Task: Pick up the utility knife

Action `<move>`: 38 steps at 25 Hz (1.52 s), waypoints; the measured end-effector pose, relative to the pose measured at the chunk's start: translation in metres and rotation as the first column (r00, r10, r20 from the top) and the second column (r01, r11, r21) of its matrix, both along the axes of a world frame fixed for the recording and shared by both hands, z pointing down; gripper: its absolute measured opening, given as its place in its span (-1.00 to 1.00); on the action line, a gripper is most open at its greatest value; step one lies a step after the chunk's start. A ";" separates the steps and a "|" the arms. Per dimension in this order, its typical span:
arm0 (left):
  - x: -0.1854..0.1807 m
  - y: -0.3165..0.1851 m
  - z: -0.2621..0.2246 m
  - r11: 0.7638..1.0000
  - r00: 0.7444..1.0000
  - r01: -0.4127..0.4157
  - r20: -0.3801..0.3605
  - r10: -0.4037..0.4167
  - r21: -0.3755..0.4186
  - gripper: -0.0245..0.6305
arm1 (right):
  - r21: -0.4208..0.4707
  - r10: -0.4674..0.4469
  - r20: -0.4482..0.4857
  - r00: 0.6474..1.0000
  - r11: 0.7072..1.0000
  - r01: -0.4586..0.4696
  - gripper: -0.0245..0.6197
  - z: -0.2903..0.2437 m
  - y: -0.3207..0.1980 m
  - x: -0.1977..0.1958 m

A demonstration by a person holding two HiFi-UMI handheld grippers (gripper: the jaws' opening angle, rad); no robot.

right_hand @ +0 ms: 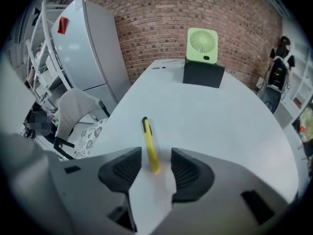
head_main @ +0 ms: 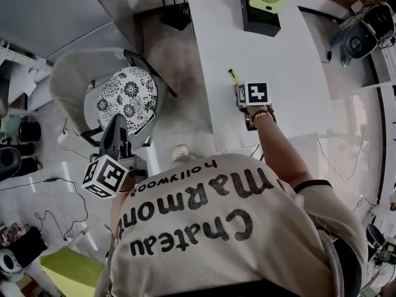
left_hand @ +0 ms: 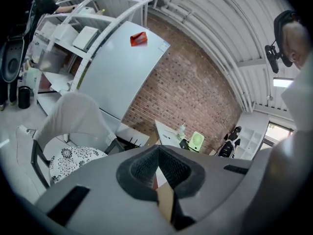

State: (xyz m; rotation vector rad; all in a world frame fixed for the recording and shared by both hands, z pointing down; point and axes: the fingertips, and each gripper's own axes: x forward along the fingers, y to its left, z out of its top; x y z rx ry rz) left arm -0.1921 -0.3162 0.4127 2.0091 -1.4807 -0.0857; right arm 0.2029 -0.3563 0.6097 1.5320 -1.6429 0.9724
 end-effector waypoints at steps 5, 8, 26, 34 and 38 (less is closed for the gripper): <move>-0.007 0.031 -0.004 0.998 0.998 0.062 0.019 -0.062 0.000 -0.92 | 0.017 -0.040 -0.024 0.999 0.999 0.040 -0.40 0.000 0.002 -0.001; -0.011 0.051 -0.012 0.996 0.996 0.089 0.028 -0.089 0.015 -0.92 | 0.014 -0.085 -0.054 0.995 0.996 0.085 -0.59 -0.001 0.003 -0.008; -0.050 0.145 -0.017 0.965 0.965 0.257 0.042 -0.259 0.045 -0.92 | 0.056 -0.077 0.011 0.997 0.995 0.077 -0.79 0.000 0.006 -0.019; -0.037 0.162 -0.016 0.972 0.972 0.228 0.042 -0.230 0.049 -0.92 | 0.062 -0.022 0.089 0.996 0.998 0.016 -0.80 0.001 0.035 -0.017; -0.019 0.162 -0.015 0.983 0.983 0.177 0.037 -0.179 0.046 -0.92 | 0.061 0.002 0.132 0.991 0.998 -0.011 -0.80 -0.001 0.061 -0.015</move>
